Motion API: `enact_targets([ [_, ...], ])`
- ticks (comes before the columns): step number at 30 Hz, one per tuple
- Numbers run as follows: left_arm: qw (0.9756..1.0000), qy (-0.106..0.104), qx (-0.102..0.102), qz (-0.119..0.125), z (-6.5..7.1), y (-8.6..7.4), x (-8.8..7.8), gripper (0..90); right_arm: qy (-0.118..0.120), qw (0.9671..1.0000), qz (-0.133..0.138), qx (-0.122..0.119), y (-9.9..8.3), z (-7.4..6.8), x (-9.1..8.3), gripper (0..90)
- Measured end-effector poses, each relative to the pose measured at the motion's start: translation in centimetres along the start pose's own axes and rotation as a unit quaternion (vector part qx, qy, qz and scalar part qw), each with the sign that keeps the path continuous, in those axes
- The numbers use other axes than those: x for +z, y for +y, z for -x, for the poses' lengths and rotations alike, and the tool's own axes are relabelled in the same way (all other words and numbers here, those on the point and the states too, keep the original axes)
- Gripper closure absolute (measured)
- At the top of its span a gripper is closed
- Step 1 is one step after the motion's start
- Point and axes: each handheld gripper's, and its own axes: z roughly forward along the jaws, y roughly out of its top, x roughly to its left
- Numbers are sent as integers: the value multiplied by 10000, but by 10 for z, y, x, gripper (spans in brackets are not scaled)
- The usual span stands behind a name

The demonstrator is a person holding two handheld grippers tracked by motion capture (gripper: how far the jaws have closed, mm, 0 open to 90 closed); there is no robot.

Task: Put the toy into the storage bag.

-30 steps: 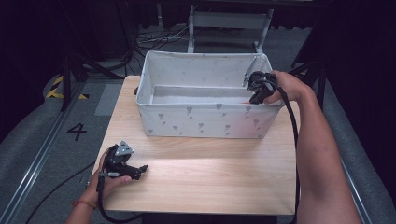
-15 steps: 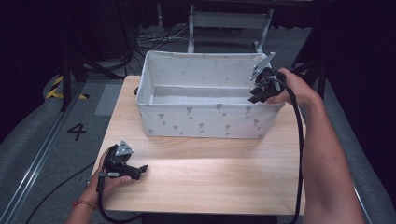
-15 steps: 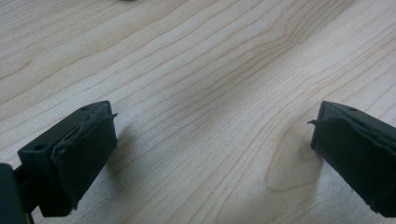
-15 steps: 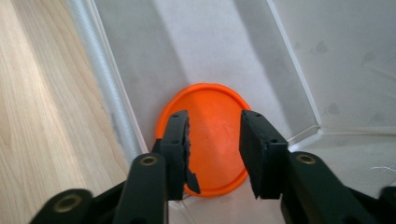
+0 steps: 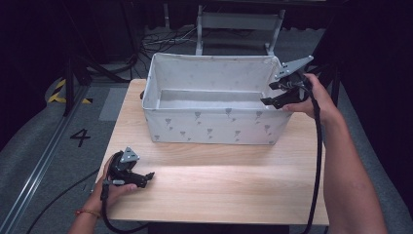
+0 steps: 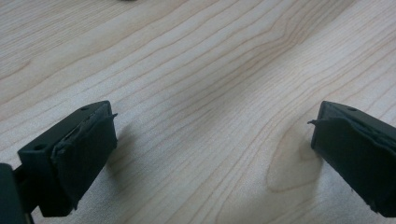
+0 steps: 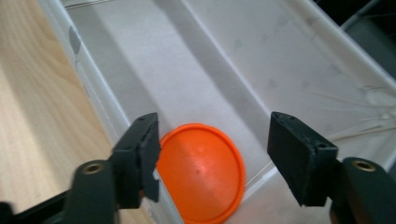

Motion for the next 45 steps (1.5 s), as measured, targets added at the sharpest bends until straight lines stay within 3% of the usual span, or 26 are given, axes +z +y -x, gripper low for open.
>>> enact_targets([
  [6, 10000, 5, 4, -1, 0, 0, 0, 5, -306, 9987, 296, 284, -5, -6, -14, 260],
  [8, 10000, -1, 10, -2, 0, 0, 0, 6, -604, 9970, 358, 321, -7, -9, -18, 231],
  [11, 10000, 4, 4, -2, 0, 0, 0, 5, -689, 9953, 494, 464, -10, -12, -25, 205],
  [14, 10000, 1, 2, 1, 0, 0, 0, 6, -929, 9930, 537, 495, -14, -18, -31, 196],
  [22, 10000, 2, 7, 0, 0, 0, 0, 5, -1049, 9901, 647, 670, -30, -31, -45, 186],
  [27, 10000, 2, 5, -2, 0, 0, 0, 5, -1145, 9894, 606, 659, -41, -38, -48, 186],
  [31, 10000, -5, 5, -1, 0, 0, 0, 6, -1084, 9893, 731, 648, -54, -47, -52, 183],
  [45, 10000, 12, 11, -2, 0, 0, 0, 6, -1143, 9896, 589, 637, -94, -67, -43, 170],
])
